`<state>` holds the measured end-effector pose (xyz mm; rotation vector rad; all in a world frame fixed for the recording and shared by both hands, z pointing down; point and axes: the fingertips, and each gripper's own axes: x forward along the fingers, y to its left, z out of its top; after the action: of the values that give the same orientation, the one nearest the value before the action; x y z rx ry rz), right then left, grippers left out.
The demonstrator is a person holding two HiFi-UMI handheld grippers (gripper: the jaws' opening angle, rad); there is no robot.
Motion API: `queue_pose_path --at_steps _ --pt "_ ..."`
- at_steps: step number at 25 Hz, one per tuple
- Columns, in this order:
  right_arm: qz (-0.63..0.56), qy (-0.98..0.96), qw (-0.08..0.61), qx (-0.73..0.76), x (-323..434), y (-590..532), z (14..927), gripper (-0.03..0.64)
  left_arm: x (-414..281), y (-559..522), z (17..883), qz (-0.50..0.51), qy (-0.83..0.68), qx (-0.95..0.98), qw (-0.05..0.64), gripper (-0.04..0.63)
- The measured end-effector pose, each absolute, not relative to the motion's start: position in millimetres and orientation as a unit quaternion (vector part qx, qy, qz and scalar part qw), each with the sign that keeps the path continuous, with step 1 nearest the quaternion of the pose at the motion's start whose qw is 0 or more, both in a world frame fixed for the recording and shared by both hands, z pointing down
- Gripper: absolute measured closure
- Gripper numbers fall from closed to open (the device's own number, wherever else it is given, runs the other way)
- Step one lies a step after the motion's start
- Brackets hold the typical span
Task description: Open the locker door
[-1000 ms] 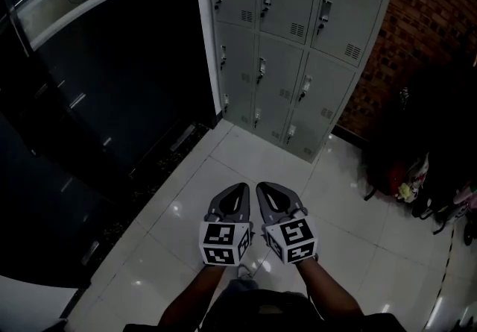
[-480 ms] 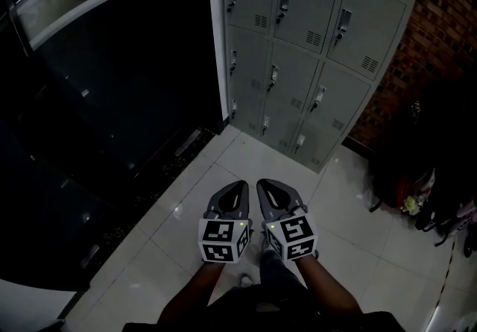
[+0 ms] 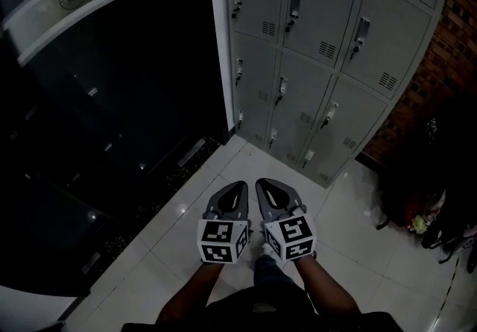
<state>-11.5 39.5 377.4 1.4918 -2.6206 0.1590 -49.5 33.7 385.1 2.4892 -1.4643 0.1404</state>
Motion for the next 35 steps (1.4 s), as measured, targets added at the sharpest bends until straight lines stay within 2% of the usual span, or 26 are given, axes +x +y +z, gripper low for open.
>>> queue_pose_path --at_steps 17,35 --pt "0.062 -0.879 0.047 0.471 48.8 -130.8 366.2 0.611 11.6 -135.8 378.3 0.068 -0.523 0.841 0.124 0.589" --pt "0.04 -0.898 0.042 0.435 31.8 -232.6 378.4 0.611 -8.0 -223.5 388.4 0.038 -0.561 0.82 0.11 0.589"
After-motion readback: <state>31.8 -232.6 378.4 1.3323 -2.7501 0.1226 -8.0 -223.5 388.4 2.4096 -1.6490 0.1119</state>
